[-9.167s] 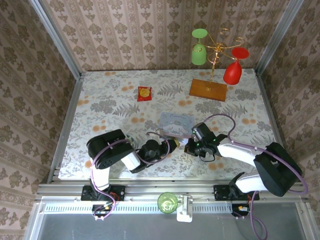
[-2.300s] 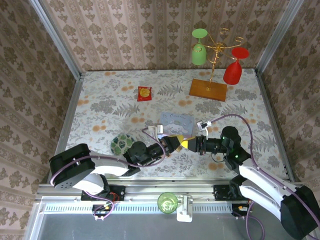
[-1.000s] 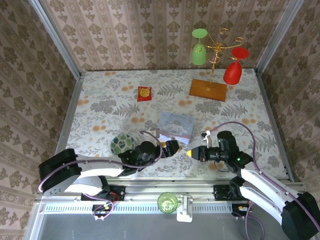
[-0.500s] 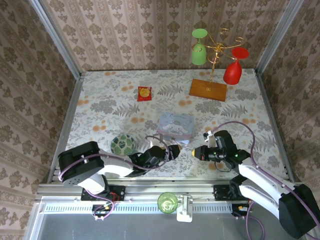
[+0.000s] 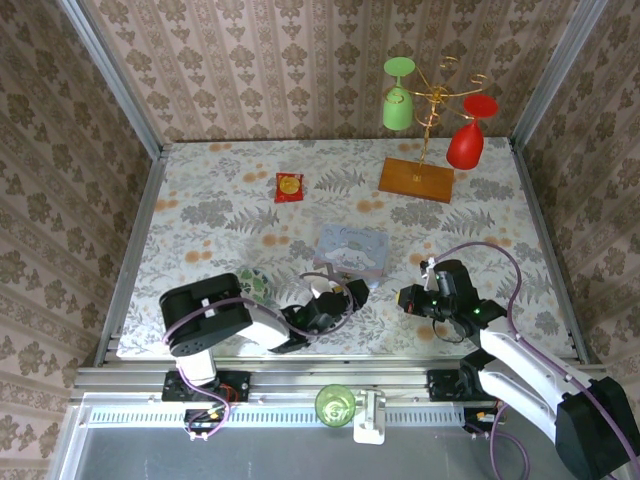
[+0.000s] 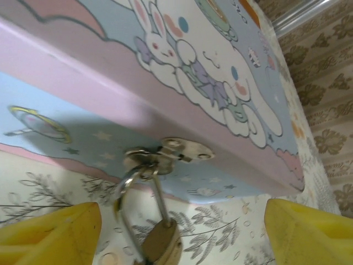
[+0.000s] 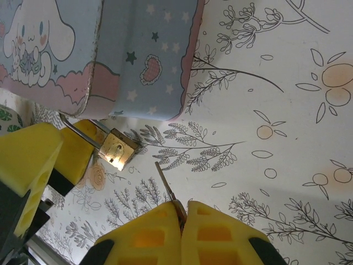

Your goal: Unlock a padlock with a key

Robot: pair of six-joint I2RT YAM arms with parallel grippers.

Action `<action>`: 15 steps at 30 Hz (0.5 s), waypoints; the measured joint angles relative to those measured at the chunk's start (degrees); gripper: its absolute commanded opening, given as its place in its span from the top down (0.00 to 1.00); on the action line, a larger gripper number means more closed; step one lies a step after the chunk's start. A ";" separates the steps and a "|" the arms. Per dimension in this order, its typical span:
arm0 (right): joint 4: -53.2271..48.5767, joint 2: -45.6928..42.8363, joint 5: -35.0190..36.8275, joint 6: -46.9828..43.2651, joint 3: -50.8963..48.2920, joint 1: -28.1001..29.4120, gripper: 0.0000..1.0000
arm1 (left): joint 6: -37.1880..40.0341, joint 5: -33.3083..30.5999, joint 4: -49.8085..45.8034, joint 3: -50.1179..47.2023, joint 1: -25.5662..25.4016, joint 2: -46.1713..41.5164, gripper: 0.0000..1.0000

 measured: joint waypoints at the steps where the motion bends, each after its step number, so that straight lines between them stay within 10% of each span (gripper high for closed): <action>1: 0.00 -0.15 0.04 0.15 0.00 -0.02 1.00 | -1.14 -0.72 1.14 0.42 -0.26 1.03 0.29; 15: 0.76 -2.78 0.09 2.19 -2.27 -0.11 1.00 | -7.78 -1.55 1.70 2.97 -1.05 6.21 0.81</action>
